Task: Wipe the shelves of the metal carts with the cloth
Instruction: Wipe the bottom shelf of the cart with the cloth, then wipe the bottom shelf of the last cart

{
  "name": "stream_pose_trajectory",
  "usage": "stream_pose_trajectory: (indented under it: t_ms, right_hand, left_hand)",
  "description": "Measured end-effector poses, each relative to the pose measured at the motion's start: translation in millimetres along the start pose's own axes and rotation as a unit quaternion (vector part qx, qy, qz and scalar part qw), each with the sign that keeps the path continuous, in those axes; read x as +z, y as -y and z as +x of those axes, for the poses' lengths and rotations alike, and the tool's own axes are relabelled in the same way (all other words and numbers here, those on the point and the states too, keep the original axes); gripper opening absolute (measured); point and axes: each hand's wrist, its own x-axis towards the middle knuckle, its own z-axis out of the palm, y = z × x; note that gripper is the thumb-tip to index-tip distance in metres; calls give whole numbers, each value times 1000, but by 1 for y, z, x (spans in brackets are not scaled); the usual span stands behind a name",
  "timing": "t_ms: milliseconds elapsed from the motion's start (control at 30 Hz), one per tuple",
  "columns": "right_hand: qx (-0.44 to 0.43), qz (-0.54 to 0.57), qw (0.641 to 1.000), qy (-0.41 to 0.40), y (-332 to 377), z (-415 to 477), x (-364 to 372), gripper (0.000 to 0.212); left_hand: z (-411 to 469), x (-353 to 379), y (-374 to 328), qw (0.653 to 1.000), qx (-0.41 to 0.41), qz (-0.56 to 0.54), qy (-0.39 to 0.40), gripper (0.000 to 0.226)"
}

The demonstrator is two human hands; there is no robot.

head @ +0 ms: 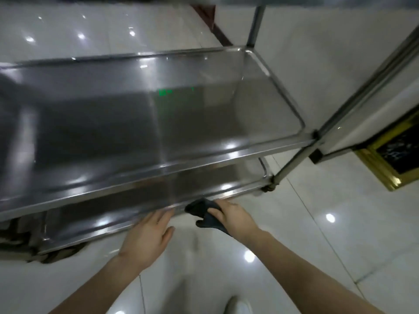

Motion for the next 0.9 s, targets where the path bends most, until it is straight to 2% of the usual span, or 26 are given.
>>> stream_pose_trajectory:
  t_ms: [167, 333, 533, 733, 900]
  right_hand:
    - [24, 44, 999, 1, 36, -104, -103, 37]
    - [56, 68, 995, -35, 67, -202, -229, 32]
    - [99, 78, 987, -101, 87, -299, -370, 28]
    - [137, 67, 968, -198, 81, -355, -474, 31]
    - [121, 83, 956, -255, 41, -362, -564, 29]
  left_hand:
    - [-39, -122, -67, 999, 32, 7, 25, 45]
    - [-58, -264, -137, 999, 44, -5, 24, 27]
    - [-52, -415, -222, 991, 131, -24, -22, 14]
    - [3, -503, -283, 975, 182, -81, -97, 19]
    - [75, -556, -339, 961, 195, -95, -170, 22]
